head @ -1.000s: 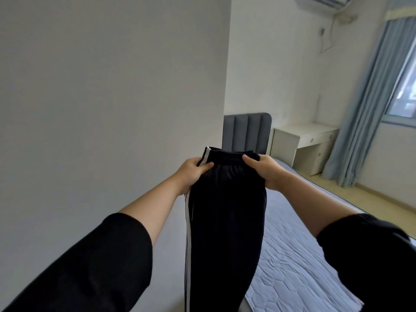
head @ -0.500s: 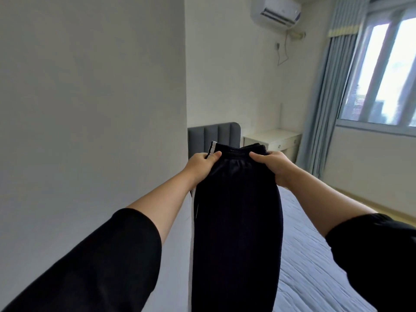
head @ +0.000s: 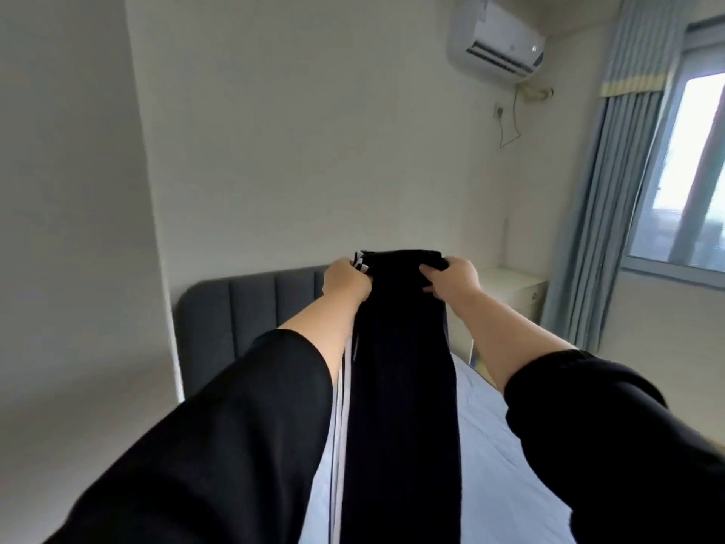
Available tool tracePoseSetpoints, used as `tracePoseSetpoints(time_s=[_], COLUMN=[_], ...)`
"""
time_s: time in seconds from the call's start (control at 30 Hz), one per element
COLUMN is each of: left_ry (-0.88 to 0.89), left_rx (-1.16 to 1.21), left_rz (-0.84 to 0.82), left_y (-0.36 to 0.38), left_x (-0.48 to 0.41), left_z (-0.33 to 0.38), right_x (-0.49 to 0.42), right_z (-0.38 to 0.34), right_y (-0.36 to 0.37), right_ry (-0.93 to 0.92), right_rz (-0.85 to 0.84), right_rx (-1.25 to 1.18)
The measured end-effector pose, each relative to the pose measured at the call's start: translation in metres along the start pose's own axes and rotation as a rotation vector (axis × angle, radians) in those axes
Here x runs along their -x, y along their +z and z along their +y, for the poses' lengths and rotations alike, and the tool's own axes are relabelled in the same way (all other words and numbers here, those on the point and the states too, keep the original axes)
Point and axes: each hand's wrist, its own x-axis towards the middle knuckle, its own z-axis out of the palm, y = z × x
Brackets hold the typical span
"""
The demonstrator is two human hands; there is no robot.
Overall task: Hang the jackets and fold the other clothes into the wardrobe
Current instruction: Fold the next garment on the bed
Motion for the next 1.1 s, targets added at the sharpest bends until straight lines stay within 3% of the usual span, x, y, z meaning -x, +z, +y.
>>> tracePoseSetpoints(time_s=[0.17,0.33,0.7,0.9,1.1], left_ry=[0.477,0.62,0.197,0.018,-0.163], left_rx=[0.089,0.042,0.007,-0.183,-0.131], left_rz=[0.192,0.265,-0.109,-0.265,-0.375], left_y=[-0.014,-0.019,0.066,0.125,0.175], left_x=[-0.064,-0.091,-0.02,0.08,0.21], left_z=[0.074,0.089,-0.104,-0.242,-0.399], right_x=[-0.086,-0.117,-0.042,0.065,0.188], right_z=[-0.063,-0.07,0.124,0.28,0.433], right_y=[-0.009,-0.006,0.029,0.049,0.068], right_ry=[-0.291,-0.373,-0.126,0.096,0.204], right_rz=[0.165,0.148,-0.061,-0.137,-0.257], right_rx=[-0.126,-0.187,0.039,0.112,0.206])
